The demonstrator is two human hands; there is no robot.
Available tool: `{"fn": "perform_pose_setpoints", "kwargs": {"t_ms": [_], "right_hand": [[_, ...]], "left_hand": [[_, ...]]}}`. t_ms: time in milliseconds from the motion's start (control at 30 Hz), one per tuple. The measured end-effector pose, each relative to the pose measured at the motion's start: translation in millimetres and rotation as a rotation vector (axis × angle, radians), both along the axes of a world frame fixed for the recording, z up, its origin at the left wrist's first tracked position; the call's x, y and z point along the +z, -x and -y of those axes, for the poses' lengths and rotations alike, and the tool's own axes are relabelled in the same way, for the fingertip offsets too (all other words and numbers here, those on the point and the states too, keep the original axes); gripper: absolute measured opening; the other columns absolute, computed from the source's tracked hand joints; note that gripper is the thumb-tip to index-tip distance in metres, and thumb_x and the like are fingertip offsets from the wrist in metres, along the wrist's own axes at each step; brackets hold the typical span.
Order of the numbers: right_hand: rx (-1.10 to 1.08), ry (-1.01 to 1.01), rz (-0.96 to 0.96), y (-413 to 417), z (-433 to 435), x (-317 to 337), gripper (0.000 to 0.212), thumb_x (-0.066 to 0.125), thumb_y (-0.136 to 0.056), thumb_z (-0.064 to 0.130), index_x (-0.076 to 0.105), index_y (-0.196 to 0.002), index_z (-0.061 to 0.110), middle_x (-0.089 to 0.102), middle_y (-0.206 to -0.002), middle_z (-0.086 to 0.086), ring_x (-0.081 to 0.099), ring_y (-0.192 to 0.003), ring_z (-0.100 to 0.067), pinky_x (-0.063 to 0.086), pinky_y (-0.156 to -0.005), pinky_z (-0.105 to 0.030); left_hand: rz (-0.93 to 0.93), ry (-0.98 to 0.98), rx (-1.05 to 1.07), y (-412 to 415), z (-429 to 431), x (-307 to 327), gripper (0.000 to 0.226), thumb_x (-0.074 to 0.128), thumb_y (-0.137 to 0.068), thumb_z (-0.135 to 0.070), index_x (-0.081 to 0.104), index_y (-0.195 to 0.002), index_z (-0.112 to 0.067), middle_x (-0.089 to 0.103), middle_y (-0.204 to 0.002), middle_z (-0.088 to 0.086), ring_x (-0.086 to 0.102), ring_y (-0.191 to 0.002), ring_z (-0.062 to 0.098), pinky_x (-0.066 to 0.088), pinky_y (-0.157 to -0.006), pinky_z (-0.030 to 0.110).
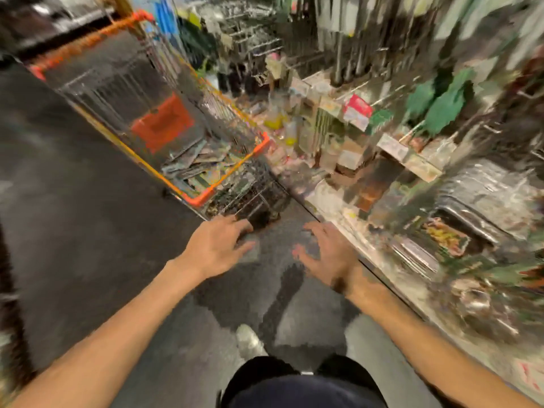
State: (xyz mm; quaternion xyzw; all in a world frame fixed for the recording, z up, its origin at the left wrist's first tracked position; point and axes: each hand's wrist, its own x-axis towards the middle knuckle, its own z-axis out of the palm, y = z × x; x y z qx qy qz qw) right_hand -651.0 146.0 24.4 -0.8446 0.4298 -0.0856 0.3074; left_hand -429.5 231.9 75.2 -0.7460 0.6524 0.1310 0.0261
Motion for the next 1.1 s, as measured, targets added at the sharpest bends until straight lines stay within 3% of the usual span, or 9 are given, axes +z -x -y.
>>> {"fn": "perform_pose_setpoints", "kwargs": {"t_ms": [167,333,567,700,833,900,1033,1100], "right_hand": [[0.07,-0.076,-0.068,-120.8,8.0,-23.2,0.044,0.058,-0.095,0.042,0.049,-0.132,0.02,0.054,-0.125,-0.006,0.055,-0.107,-0.026,0.047,-0.089,-0.037],[0.103,-0.077,-0.14,-217.2,31.2,-29.8,0.04,0.06,-0.094,0.035,0.05,-0.127,0.015,0.054,-0.12,-0.008,0.055,-0.11,-0.028,0.045,-0.09,-0.036],[0.155,-0.136,-0.224,-327.2,116.5,-67.8,0.04,0.062,-0.092,0.026,0.052,-0.126,0.007,0.053,-0.125,-0.019,0.056,-0.113,-0.038,0.048,-0.09,-0.042],[0.168,-0.157,-0.306,-391.1,186.6,-109.9,0.037,0.061,-0.089,0.028,0.058,-0.122,0.009,0.058,-0.124,-0.018,0.056,-0.115,-0.037,0.045,-0.089,-0.038],[0.221,-0.315,-0.429,-446.2,261.6,-168.7,0.035,0.056,-0.092,0.023,0.056,-0.122,0.004,0.058,-0.124,-0.02,0.055,-0.116,-0.037,0.043,-0.089,-0.037],[0.197,-0.395,-0.503,-468.7,292.6,-195.2,0.044,0.056,-0.094,0.026,0.051,-0.132,0.005,0.054,-0.133,-0.017,0.053,-0.122,-0.034,0.043,-0.095,-0.038],[0.04,-0.508,-0.487,-501.9,341.7,-257.0,0.038,0.058,-0.089,0.028,0.059,-0.118,0.004,0.061,-0.109,-0.01,0.062,-0.102,-0.03,0.043,-0.073,-0.031],[-0.008,-0.546,-0.487,-505.8,359.5,-293.0,0.046,0.057,-0.086,0.03,0.053,-0.127,0.008,0.059,-0.123,-0.015,0.062,-0.106,-0.036,0.053,-0.081,-0.04]], "left_hand": [[-0.046,-0.052,0.161,-117.5,10.0,-45.1,0.036,0.052,-0.099,-0.042,0.057,-0.129,-0.023,0.058,-0.128,0.005,0.049,-0.125,0.03,0.046,-0.094,0.044],[-0.077,-0.041,0.254,-208.2,35.2,-76.7,0.029,0.057,-0.098,-0.034,0.06,-0.122,-0.018,0.063,-0.114,0.008,0.053,-0.117,0.03,0.048,-0.089,0.042],[-0.048,-0.116,0.229,-285.0,88.0,-135.2,0.027,0.045,-0.101,-0.019,0.059,-0.122,-0.01,0.058,-0.119,0.013,0.054,-0.117,0.032,0.046,-0.087,0.04],[-0.154,-0.201,0.333,-318.3,137.2,-178.0,0.035,0.044,-0.101,-0.021,0.049,-0.135,-0.013,0.054,-0.124,0.01,0.051,-0.119,0.03,0.047,-0.089,0.041],[-0.332,-0.334,0.472,-343.0,189.6,-217.1,0.031,0.046,-0.102,-0.024,0.051,-0.131,-0.014,0.054,-0.124,0.014,0.051,-0.119,0.033,0.051,-0.09,0.048],[-0.393,-0.388,0.546,-356.6,214.8,-242.1,0.031,0.047,-0.102,-0.026,0.052,-0.13,-0.017,0.058,-0.125,0.012,0.054,-0.118,0.032,0.051,-0.091,0.045],[-0.617,-0.37,0.757,-380.6,262.3,-291.9,0.04,0.054,-0.1,-0.032,0.054,-0.135,-0.014,0.063,-0.124,0.014,0.059,-0.116,0.031,0.046,-0.092,0.039],[-0.7,-0.36,0.858,-388.3,280.0,-317.9,0.043,0.057,-0.098,-0.031,0.051,-0.138,-0.015,0.062,-0.129,0.011,0.063,-0.111,0.029,0.051,-0.091,0.034]]}}
